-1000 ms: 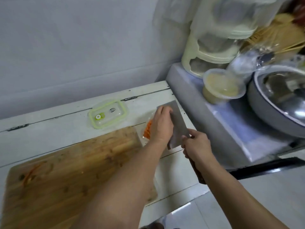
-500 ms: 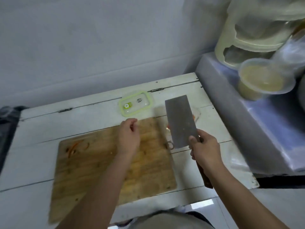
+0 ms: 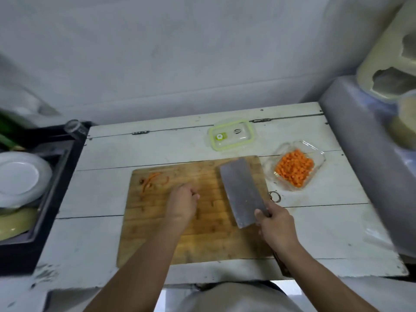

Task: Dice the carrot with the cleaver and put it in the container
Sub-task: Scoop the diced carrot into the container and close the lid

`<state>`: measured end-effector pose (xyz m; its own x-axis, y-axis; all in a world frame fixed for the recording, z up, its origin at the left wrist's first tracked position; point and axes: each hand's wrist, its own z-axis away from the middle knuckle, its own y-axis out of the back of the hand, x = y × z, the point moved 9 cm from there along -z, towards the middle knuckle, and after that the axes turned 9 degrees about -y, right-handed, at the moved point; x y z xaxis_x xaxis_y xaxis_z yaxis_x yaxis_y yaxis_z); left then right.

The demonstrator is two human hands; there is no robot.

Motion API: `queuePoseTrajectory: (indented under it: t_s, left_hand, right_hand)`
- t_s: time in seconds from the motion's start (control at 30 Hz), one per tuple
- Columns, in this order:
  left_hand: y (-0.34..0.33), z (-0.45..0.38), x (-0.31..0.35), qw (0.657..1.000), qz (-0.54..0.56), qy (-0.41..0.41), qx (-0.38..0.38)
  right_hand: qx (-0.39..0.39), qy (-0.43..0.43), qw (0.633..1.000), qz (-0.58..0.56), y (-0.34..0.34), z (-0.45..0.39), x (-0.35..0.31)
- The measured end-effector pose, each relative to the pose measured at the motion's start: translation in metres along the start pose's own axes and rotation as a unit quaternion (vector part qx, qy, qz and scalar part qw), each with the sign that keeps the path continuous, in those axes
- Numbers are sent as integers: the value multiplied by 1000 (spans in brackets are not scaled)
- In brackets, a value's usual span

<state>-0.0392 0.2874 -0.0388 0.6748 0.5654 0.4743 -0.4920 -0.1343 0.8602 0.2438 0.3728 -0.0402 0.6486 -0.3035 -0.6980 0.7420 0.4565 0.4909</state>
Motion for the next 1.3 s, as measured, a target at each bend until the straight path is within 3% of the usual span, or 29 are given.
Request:
queuePoseTrajectory:
  t_s: [0.23,0.4,0.5,0.63,0.7,0.83,0.93,1.07,1.17,1.3]
  left_hand:
    - [-3,-9,13,991,-107,-39,-69]
    - [-1,-3,39,988,-125,-61,-60]
    - [-14,-8,102,994,3,-97,-46]
    - [-46,-24,209,974,156,-155,-56]
    - [-61,-29,252,966,148,-200,-71]
    - [-83,-42,298,950,11,-305,-70]
    - [-99,-54,292,944,-65,-314,-75]
    - [-81,-46,250,967,70,-243,-43]
    - [-57,-13,185,972,187,-143,6]
    - [-26,56,74,970,224,-22,91]
  right_hand:
    - [11,-2,999,-47,2,-1,-7]
    - [28,-9,996,-87,25,-6,-3]
    - [74,-13,989,-125,62,-7,4]
    - [171,-37,975,-134,135,-3,26]
    - [208,-53,967,-138,165,-2,41]
    - [243,-76,959,-128,199,1,61]
    - [234,-72,961,-128,203,1,67]
    - [207,-61,969,-121,186,-2,59]
    - [164,-37,981,-97,154,-9,35]
    - [56,-6,998,-31,69,-17,-3]
